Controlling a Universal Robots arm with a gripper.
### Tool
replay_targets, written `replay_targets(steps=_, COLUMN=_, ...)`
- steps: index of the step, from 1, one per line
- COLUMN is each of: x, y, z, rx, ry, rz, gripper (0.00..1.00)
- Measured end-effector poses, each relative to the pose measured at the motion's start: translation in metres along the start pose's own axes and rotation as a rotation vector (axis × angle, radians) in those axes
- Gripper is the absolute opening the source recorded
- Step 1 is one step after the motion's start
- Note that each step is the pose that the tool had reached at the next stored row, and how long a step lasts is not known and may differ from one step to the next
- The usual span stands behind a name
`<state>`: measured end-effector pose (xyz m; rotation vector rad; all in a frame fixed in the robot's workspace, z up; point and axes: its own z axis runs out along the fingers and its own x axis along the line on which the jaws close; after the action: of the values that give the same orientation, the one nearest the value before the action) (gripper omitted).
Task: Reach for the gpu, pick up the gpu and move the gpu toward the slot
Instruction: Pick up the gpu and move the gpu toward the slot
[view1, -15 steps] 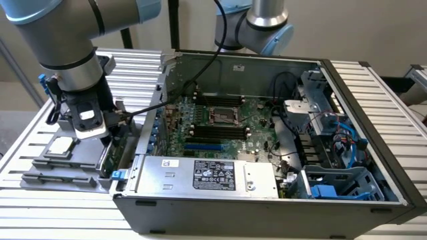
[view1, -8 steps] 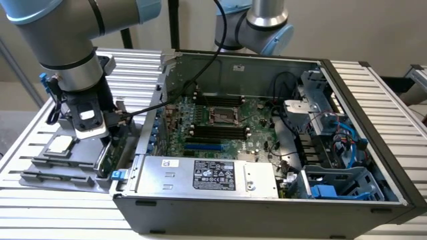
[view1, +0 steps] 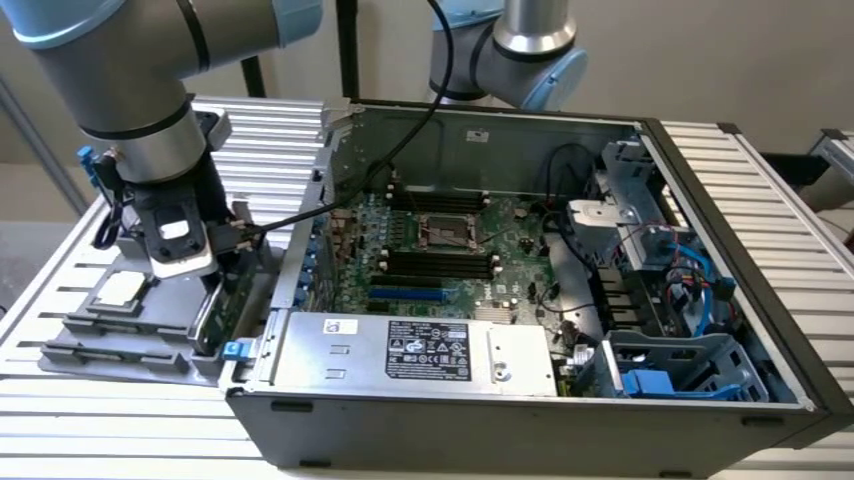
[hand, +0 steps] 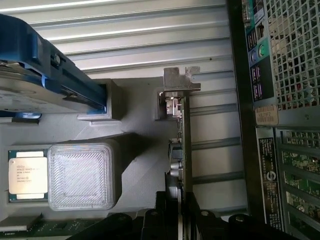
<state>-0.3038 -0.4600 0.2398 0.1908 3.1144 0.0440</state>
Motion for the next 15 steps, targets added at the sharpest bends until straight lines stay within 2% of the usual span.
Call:
replay_targets(steps=1, x=-0.0001, y=-0.0003, z=0.0000, rx=-0.0072, ry=0.0007, rz=0.000, gripper=0.27)
replay_targets(steps=5, x=-0.0002, y=-0.0020, z=-0.0004, rx=-0.0473, ry=0.0059, rz=-0.001, gripper=0.27)
replay_targets(steps=7, x=-0.0002, y=-0.0026, z=-0.0004, rx=-0.0615, ry=0.0077, rz=-0.003, gripper=0.27)
replay_targets(steps=10, x=0.0002, y=-0.0033, z=-0.0005, rx=-0.0717, ry=0.0094, rz=-0.008, gripper=0.27)
replay_targets(steps=15, x=0.0006, y=-0.0036, z=-0.0005, rx=-0.0744, ry=0.0123, rz=-0.020, gripper=0.26)
